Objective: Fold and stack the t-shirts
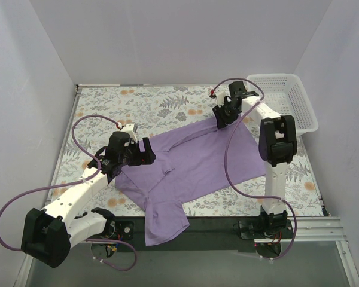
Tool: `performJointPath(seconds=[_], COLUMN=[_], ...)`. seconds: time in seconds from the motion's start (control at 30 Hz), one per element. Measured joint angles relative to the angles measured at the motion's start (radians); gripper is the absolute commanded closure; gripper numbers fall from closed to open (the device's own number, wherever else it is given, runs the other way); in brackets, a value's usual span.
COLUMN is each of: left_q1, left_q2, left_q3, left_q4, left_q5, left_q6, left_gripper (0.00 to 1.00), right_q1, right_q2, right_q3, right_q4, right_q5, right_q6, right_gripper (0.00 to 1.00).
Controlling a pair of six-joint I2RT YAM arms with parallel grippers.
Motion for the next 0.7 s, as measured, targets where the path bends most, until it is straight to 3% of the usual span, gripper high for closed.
performJointPath(seconds=[0.5, 0.7], left_q1=[0.0, 0.0], left_q2=[0.003, 0.003], left_q3=[0.0, 0.0], left_q4=[0.0, 0.001], left_q5=[0.0, 0.002], left_q6=[0.0, 0.0], left_gripper=[0.14, 0.14], right_q1=[-0.027, -0.065], right_q2=[-0.116, -0.198], right_q3=[-0.193, -0.244], right_q4=[0.002, -0.014], right_q5=[-0.016, -0.094], right_q6=[-0.04, -0.088], right_gripper=[0.54, 0.54])
